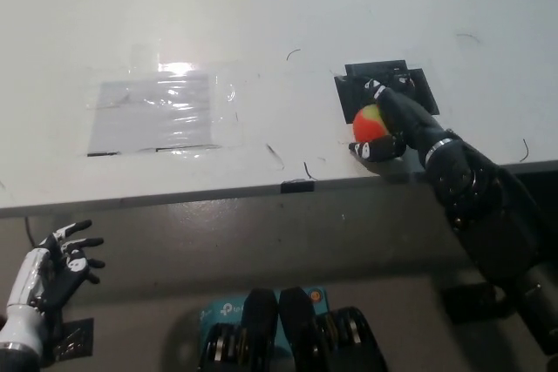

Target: The robot uses right hand to squeeze a small tennis ball placed on the black area of the table

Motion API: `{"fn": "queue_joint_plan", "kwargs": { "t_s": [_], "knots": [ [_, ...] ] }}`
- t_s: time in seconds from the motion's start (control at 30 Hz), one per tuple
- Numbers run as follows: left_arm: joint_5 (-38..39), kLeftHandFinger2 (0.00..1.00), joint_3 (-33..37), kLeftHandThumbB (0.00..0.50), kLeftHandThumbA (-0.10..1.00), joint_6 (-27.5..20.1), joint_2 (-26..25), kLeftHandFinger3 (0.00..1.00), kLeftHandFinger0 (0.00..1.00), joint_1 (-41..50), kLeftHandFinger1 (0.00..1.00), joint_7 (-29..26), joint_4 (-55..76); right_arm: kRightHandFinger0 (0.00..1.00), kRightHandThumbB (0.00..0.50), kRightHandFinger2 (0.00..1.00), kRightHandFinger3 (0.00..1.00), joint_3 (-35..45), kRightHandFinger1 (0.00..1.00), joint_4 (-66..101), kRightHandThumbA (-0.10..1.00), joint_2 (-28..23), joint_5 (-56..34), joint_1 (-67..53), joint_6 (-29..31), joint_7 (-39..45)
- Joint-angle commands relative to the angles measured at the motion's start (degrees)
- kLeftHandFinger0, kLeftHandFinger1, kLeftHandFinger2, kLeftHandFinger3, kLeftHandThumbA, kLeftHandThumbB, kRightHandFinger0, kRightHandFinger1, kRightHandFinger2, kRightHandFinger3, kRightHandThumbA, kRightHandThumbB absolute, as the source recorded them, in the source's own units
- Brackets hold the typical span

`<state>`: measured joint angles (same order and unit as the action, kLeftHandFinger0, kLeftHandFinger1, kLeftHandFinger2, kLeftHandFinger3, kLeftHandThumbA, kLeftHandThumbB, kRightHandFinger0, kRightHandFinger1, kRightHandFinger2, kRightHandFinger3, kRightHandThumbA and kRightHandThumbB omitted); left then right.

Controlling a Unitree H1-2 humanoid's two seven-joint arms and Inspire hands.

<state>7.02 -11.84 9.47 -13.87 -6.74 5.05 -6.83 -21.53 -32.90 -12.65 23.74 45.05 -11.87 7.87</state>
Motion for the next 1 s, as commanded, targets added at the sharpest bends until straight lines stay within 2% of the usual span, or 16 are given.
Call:
{"fn": "queue_joint_plan", "kwargs": {
  "t_s": [0.0, 0.17, 0.23, 0.3, 0.33, 0.37, 0.43, 0.5, 0.57, 0.63, 0.7, 0.73, 0.8, 0.87, 0.93, 0.97],
  "knots": [
    [0.19, 0.6, 0.05, 0.0, -0.07, -0.98, -1.1, 0.71, 0.37, -2.0, 0.44, 0.13, 0.98, 1.0, 0.316, 1.0, 1.0, 0.61, 1.0, -1.46, 0.38, -2.01, 1.25, 2.93, 2.52, -0.35],
    [0.14, 0.59, 0.27, 0.0, -0.1, -2.39, -1.44, 0.69, 0.37, -2.24, 0.42, 0.77, 0.76, 1.0, 0.175, 1.0, 1.0, 0.66, 1.0, -4.92, -0.09, -4.45, 1.86, 2.22, 1.98, -0.14],
    [0.54, 0.6, 0.27, 0.0, -0.08, -1.25, -1.38, 0.69, 0.36, -2.7, 0.43, 0.87, 1.23, 1.0, 0.065, 1.0, 1.0, -1.11, 1.0, -6.6, -0.1, -6.37, 3.85, 1.73, 1.4, 0.66],
    [0.47, 0.6, 0.3, 0.0, -0.08, -1.17, -1.42, 0.7, 0.36, -3.19, 0.43, 0.76, 1.04, 0.74, 0.018, 1.0, 1.0, -2.1, 1.0, -7.73, -0.1, -6.95, 4.56, 1.76, 2.62, 0.51],
    [0.4, 0.6, 0.42, 0.0, -0.08, -1.84, -1.54, 0.7, 0.36, -3.28, 0.43, 1.0, 0.91, 0.49, 0.001, 1.0, 1.0, -5.3, 0.78, -9.84, -0.1, -8.06, 6.74, 1.84, 5.61, 1.92],
    [0.48, 0.6, 0.42, 0.0, -0.08, -2.14, -1.61, 0.7, 0.36, -3.66, 0.43, 1.12, 0.33, 0.39, 0.0, 1.0, 1.0, -7.01, 0.66, -10.1, -0.1, -8.33, 8.22, 1.88, 5.52, 1.87],
    [0.81, 0.59, 0.33, 0.0, -0.08, -3.17, -1.57, 0.7, 0.36, -3.9, 0.42, 1.42, -0.17, 0.26, 0.0, 0.7, 1.0, -8.81, 0.47, -10.42, -0.1, -8.63, 9.07, 1.21, 7.82, 0.7],
    [0.37, 0.58, 0.35, 0.0, -0.01, -3.53, -1.66, 0.7, 0.37, -4.28, 0.43, 1.2, -0.42, 0.21, 0.0, 0.64, 1.0, -10.63, 0.45, -10.68, -0.1, -8.55, 10.5, 1.01, 8.1, -0.25],
    [-0.04, 0.57, 0.51, 0.0, 0.05, -3.83, -1.8, 0.7, 0.38, -4.49, 0.44, 1.13, -0.45, 0.28, 0.0, 0.64, 0.97, -12.76, 0.51, -9.73, -0.1, -9.27, 12.63, 0.91, 8.63, -0.3],
    [0.11, 0.6, 0.48, 0.0, 0.05, -4.24, -1.94, 0.72, 0.39, -4.46, 0.46, 1.36, -0.29, 0.04, 0.0, 0.41, 0.63, -14.41, 0.26, -10.78, -0.1, -8.84, 14.73, 0.97, 7.82, -1.75],
    [0.08, 0.59, 0.58, 0.0, 0.01, -4.93, -2.1, 0.71, 0.39, -4.39, 0.46, 1.6, -0.28, 0.0, 0.0, 0.35, 0.65, -16.73, 0.2, -10.95, -0.1, -8.47, 18.01, 0.8, 4.65, -2.12],
    [0.25, 0.58, 0.59, 0.0, 0.02, -5.19, -2.12, 0.7, 0.4, -4.22, 0.46, 1.75, 0.03, 0.0, 0.0, 0.29, 0.73, -17.45, 0.12, -11.14, -0.1, -8.03, 18.84, 0.16, 4.09, -3.06],
    [0.01, 0.59, 0.74, 0.0, 0.02, -4.77, -2.19, 0.71, 0.39, -4.2, 0.44, 1.6, 0.17, 0.0, 0.0, 0.24, 0.53, -17.31, 0.09, -11.49, -0.1, -7.66, 19.04, -0.66, 4.61, -5.54],
    [0.2, 0.59, 1.01, 0.0, -0.01, -6.08, -2.17, 0.71, 0.38, -4.24, 0.45, 2.04, -0.22, 0.0, 0.0, 0.26, 0.42, -16.49, 0.11, -11.91, -0.1, -6.91, 19.71, -2.33, 5.24, -11.02],
    [0.24, 0.58, 1.18, 0.0, 0.0, -5.73, -2.04, 0.7, 0.38, -4.17, 0.44, 2.04, 0.06, 0.0, 0.0, 0.3, 0.41, -15.75, 0.14, -11.93, -0.1, -6.71, 20.08, -3.16, 6.16, -14.05],
    [0.27, 0.58, 1.18, 0.0, -0.03, -5.23, -1.74, 0.69, 0.39, -3.94, 0.44, 1.79, 0.58, 0.0, 0.024, 0.24, 0.25, -13.89, 0.08, -13.28, -0.1, -6.23, 18.94, -4.3, 10.82, -21.2]
  ]
}}
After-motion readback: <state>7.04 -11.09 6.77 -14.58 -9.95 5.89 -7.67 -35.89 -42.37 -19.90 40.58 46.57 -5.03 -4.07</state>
